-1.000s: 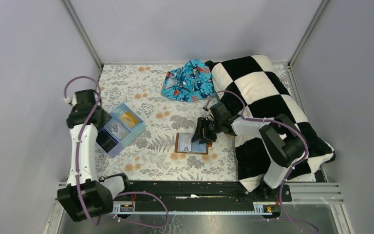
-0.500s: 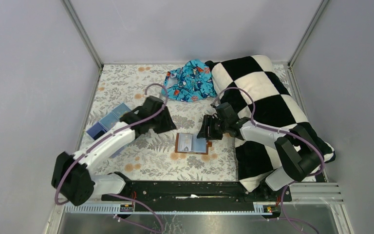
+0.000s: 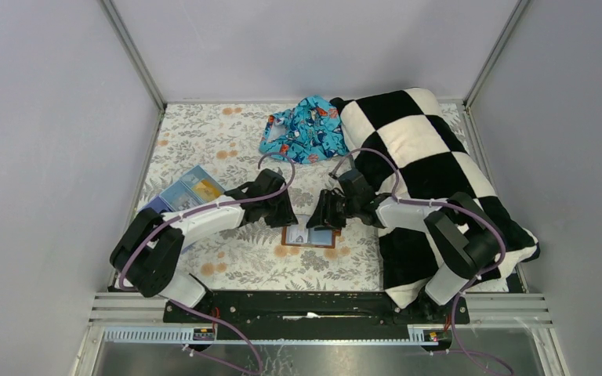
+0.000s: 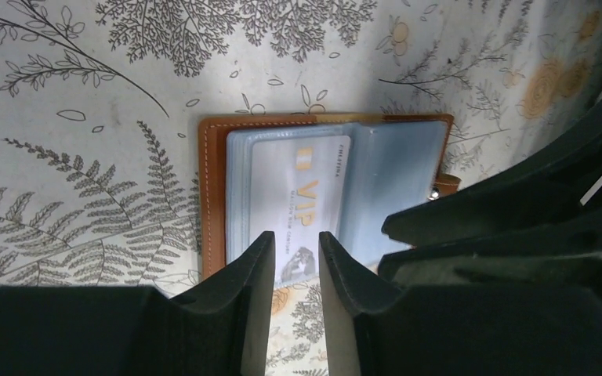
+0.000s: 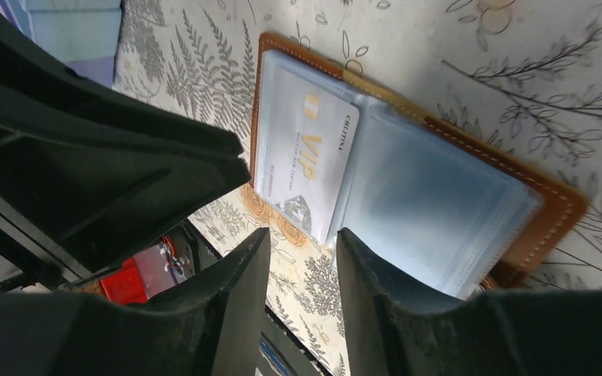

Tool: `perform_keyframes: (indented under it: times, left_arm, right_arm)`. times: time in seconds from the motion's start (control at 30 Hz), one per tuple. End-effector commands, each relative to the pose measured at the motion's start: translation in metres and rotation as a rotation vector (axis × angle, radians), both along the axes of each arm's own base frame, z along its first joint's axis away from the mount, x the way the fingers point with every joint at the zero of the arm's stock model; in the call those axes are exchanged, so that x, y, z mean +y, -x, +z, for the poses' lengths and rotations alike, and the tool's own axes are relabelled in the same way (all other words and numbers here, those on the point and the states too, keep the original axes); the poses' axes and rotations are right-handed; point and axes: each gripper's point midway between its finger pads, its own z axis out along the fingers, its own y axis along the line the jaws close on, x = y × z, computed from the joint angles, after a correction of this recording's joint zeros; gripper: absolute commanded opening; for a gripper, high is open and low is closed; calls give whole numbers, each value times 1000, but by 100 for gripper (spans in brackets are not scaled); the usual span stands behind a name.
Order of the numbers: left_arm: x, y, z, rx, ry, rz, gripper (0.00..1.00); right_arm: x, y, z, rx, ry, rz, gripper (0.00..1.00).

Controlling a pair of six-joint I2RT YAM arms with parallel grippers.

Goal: Take the credit cards out of the card holder
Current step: Remove the credit card from the card holder.

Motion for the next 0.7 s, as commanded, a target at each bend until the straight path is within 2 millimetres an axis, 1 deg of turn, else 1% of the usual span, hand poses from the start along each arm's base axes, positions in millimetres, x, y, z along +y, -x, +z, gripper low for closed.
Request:
perform_keyframes:
  times: [0.0, 0.07, 0.17, 0.3, 0.4, 0.5, 0.57, 0.67]
  left_arm:
    - [2, -13, -7, -50, -20, 17, 30]
    - [8, -13, -12, -53, -37, 36, 29]
    - [11, -10, -18, -38, -39, 41, 28]
    - [16, -4, -33, 0, -68, 37, 26]
    - [17, 0, -44, 34, -83, 27, 22]
    - [17, 4, -50, 50, -81, 24, 19]
    - [17, 6, -53, 58, -75, 21, 17]
    - [17, 8, -56, 70, -79, 19, 15]
  right_arm:
    - [21, 0, 11, 10, -83, 32, 43]
    - [22, -1, 9, 20, -86, 29, 43]
    - [21, -1, -1, 48, -63, 14, 41]
    - [15, -2, -17, 85, -14, -22, 39]
    - [9, -1, -29, 109, 31, -51, 37]
    - [4, -1, -37, 116, 59, -70, 38]
    - [4, 0, -41, 123, 62, -73, 37]
    - [7, -3, -38, 111, 32, -80, 34]
